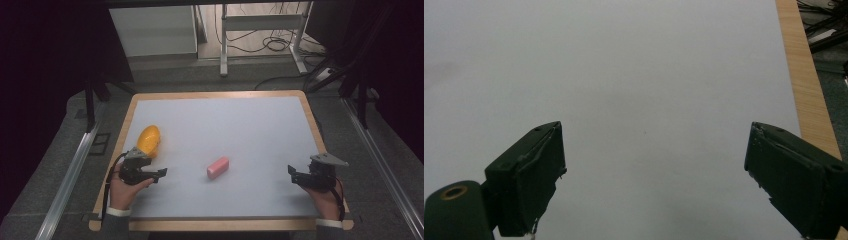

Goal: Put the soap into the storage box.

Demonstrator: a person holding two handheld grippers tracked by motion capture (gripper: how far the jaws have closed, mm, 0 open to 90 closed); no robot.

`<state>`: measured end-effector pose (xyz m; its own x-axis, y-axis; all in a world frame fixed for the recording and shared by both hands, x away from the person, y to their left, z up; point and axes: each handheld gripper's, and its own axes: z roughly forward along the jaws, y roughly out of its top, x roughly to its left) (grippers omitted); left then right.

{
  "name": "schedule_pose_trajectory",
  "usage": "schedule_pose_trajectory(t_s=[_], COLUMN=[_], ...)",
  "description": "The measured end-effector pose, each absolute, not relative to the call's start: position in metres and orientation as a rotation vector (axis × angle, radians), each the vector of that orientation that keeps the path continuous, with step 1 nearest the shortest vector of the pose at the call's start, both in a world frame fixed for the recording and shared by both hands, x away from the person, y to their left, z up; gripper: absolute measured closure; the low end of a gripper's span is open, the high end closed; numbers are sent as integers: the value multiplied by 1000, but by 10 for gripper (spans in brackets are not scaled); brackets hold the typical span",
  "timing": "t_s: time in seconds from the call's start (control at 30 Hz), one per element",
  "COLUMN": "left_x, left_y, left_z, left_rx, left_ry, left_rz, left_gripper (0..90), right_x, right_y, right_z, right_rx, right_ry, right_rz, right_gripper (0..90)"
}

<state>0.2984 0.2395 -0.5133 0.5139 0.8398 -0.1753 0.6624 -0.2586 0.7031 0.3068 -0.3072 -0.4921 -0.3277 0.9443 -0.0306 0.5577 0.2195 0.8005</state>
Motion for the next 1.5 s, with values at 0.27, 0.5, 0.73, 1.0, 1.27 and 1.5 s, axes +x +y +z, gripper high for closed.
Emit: schedule_pose_trajectory(t_s=[0.27, 0.5, 0.73, 1.0, 1.27, 1.5], left_x=[306, 309, 308, 301, 295, 290], left_y=[237, 236, 234, 238, 240, 239], left_z=[-511, -510, -510, -509, -503, -498], left_rx=[2012, 2012, 2024, 2016, 1998, 1992], left_ry=[1210, 1203, 1199, 1217, 1218, 1221], left_rz=[296, 293, 294, 315, 334, 354], left_gripper=[209, 209, 208, 208, 211, 227], right_x=[299, 293, 295, 299, 304, 303], right_y=[-309, -313, -312, -309, -304, -305], right_z=[-493, -494, -495, -497, -502, -500], right_rx=[1379, 1390, 1374, 1366, 1347, 1350], right_ry=[1971, 1946, 1947, 1957, 1997, 1987], right_rz=[955, 948, 947, 953, 947, 963], right_gripper=[90, 92, 92, 92, 92, 92])
